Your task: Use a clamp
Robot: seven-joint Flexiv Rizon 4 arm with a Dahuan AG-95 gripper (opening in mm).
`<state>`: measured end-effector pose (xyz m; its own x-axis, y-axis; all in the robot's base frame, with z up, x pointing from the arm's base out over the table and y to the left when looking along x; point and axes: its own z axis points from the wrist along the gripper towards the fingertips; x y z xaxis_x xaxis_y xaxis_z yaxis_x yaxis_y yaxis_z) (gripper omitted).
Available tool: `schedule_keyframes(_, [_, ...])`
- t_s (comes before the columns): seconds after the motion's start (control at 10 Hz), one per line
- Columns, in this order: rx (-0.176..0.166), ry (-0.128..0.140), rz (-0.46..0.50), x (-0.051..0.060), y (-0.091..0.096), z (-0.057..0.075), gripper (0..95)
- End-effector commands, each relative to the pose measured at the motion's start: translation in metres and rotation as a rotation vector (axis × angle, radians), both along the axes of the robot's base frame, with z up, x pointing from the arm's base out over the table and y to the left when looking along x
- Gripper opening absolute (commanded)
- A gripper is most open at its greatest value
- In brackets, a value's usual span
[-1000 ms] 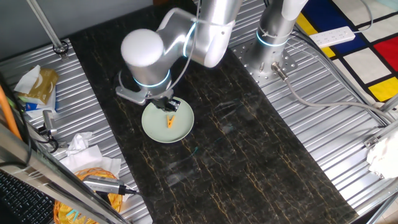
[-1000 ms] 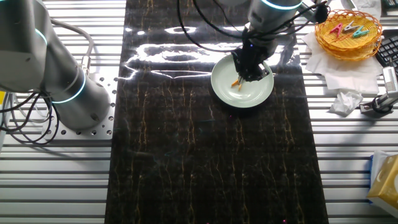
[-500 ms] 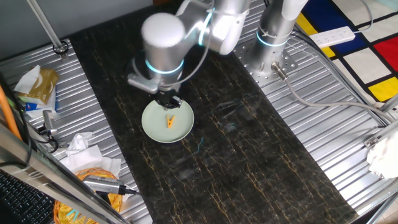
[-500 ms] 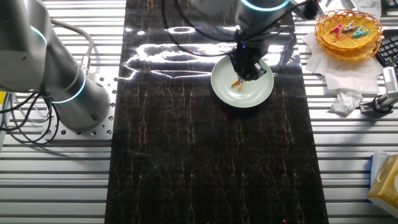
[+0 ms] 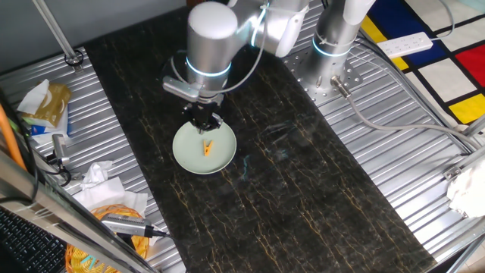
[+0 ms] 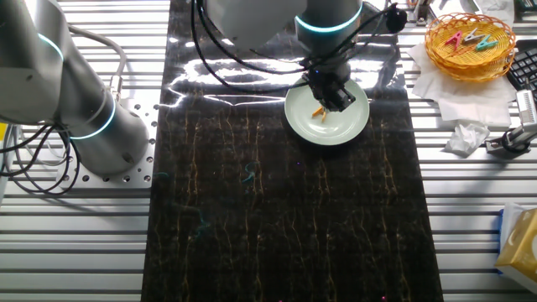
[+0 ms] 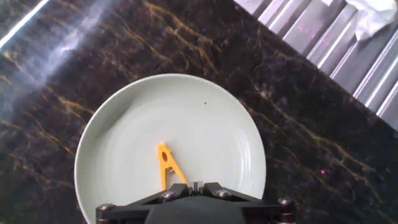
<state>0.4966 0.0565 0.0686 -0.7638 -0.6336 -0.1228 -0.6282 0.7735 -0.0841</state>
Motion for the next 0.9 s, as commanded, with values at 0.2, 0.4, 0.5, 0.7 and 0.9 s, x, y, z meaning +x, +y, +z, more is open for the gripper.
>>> schedule_keyframes(0.2, [-0.135, 0.286, -0.006, 0.016, 0.007, 0.009, 0.0])
schedule_keyframes(0.4, [-0.199, 0.331, 0.009, 0.023, 0.011, 0.011, 0.0])
schedule_keyframes(0.5, [-0.257, 0.336, 0.022, 0.026, 0.014, 0.012, 0.0])
schedule_keyframes(0.7, [-0.321, 0.347, 0.043, 0.027, 0.015, 0.012, 0.0])
schedule_keyframes(0.9, [-0.302, 0.326, 0.058, 0.027, 0.015, 0.012, 0.0])
